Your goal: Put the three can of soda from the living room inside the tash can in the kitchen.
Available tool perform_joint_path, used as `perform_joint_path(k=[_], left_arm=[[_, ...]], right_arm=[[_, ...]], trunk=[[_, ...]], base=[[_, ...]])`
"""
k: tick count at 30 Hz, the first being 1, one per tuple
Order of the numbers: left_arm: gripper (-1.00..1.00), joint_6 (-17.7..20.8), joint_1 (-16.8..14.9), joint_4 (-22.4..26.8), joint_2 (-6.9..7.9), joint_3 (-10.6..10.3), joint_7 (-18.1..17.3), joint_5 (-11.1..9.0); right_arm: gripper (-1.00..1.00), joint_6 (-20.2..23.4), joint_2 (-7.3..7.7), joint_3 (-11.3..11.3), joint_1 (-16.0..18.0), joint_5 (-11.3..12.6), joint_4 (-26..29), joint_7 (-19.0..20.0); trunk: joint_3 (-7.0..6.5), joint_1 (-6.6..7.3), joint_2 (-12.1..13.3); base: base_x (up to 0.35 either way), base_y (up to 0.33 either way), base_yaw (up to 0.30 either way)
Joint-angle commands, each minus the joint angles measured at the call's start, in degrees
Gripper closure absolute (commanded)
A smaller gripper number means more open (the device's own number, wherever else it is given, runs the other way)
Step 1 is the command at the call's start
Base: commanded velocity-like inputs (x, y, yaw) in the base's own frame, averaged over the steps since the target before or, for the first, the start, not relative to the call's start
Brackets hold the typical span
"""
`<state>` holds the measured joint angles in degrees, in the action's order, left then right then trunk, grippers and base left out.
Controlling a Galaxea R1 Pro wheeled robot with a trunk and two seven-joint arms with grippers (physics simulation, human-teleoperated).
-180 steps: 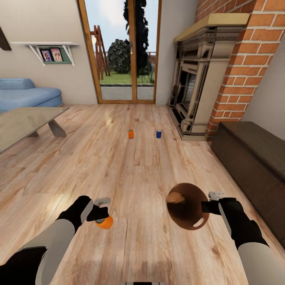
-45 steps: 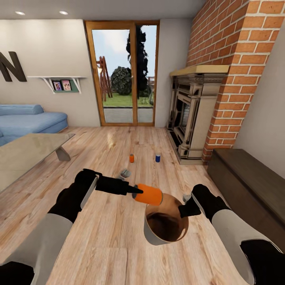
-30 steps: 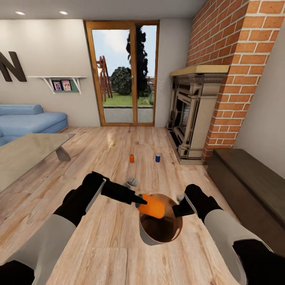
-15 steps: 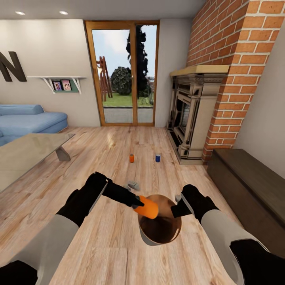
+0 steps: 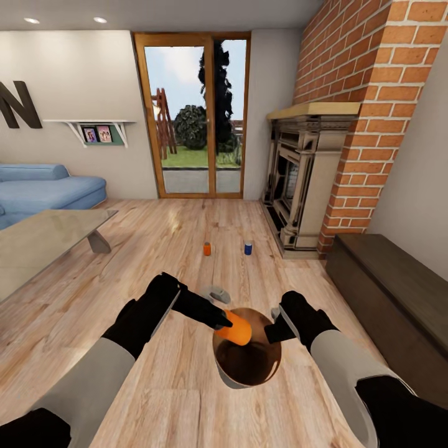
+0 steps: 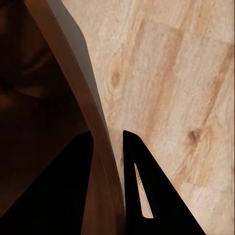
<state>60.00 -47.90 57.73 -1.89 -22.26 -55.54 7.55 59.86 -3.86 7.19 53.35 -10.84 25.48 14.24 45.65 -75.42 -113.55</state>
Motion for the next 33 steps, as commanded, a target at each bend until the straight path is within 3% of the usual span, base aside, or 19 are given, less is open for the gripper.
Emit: perform_joint_path(k=[1,13,21,28,33], left_arm=[[1.00,0.00,0.00,-0.06,-0.27,-0.15,0.61,0.00],[1.00,0.00,0.35,-0.16,-2.13,-5.02,3.98,0.01],[1.00,0.00,0.81,-0.16,-2.25,-6.04,5.95,0.08],[1.00,0.00,0.87,-1.29,-2.35,-8.25,7.92,0.12],[1.00,0.00,0.88,-3.61,-3.36,-8.89,10.51,0.10]], right_arm=[[1.00,0.14,-0.23,-0.14,0.03,1.57,0.02,0.17],[1.00,0.14,-1.51,0.41,0.03,1.59,0.01,-2.14],[1.00,0.14,-1.58,0.45,0.04,1.61,0.01,-2.67],[1.00,0.14,-1.59,0.45,0.05,1.62,0.01,-2.72],[1.00,0.14,-1.59,0.45,0.06,1.62,0.01,-2.76]], trunk=[[-0.01,0.00,0.00],[-0.01,0.00,0.00],[-0.01,0.00,0.00],[-0.01,0.00,0.00],[-0.01,0.00,0.00]], base=[[0.000,0.000,0.000],[0.000,0.000,0.000],[0.000,0.000,0.000],[0.000,0.000,0.000],[0.000,0.000,0.000]])
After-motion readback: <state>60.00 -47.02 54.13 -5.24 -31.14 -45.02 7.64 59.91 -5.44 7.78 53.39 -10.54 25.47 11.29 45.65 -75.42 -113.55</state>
